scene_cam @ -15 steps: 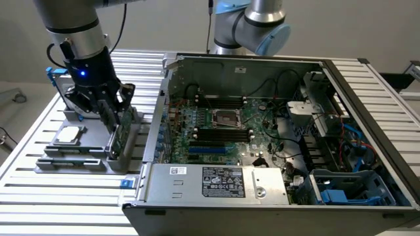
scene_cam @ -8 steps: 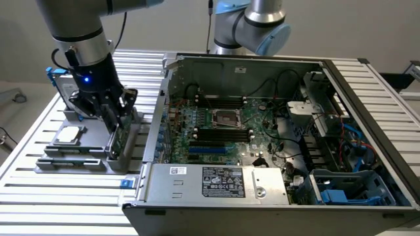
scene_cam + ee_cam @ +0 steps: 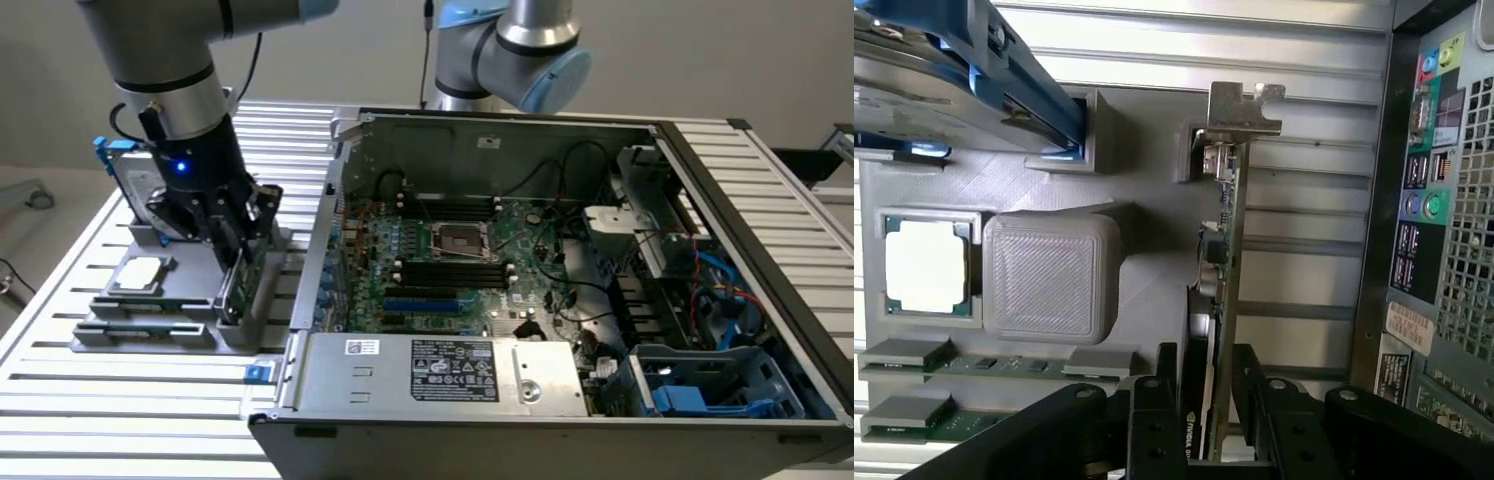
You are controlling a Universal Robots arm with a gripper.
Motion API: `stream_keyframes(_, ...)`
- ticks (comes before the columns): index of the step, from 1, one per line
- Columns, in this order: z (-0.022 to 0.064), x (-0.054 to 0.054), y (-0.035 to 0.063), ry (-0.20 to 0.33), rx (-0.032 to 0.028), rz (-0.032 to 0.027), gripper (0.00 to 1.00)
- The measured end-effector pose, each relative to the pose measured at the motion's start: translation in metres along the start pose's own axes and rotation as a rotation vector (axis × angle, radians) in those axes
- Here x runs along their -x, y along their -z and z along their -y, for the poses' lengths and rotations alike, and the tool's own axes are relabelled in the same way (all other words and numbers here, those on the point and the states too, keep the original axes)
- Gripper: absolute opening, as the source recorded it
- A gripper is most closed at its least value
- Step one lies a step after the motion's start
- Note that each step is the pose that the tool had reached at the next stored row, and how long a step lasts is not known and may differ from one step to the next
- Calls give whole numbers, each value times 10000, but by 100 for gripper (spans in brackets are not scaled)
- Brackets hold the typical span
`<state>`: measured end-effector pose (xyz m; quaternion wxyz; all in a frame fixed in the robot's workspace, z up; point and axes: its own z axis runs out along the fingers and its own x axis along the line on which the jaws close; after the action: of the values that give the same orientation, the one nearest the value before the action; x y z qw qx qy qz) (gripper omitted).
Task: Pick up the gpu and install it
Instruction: 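Pick up the gpu and move the gpu toward the slot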
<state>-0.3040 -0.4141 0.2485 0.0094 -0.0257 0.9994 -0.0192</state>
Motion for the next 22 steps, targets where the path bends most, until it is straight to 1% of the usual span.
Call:
stream_keyframes(6, -9, -10, -24, -102, -2, 1, 36)
stream_keyframes(9, -16, -11, -57, -126, -3, 20, 36)
stream_keyframes(13, -16, -11, -58, -134, 11, 33, 36)
stream_keyframes(19, -17, -14, -59, -153, 110, 44, 36)
stream_keyframes(21, -16, -14, -59, -168, 122, 44, 34)
stream_keyframes(22, -16, -14, -58, -177, 125, 43, 27)
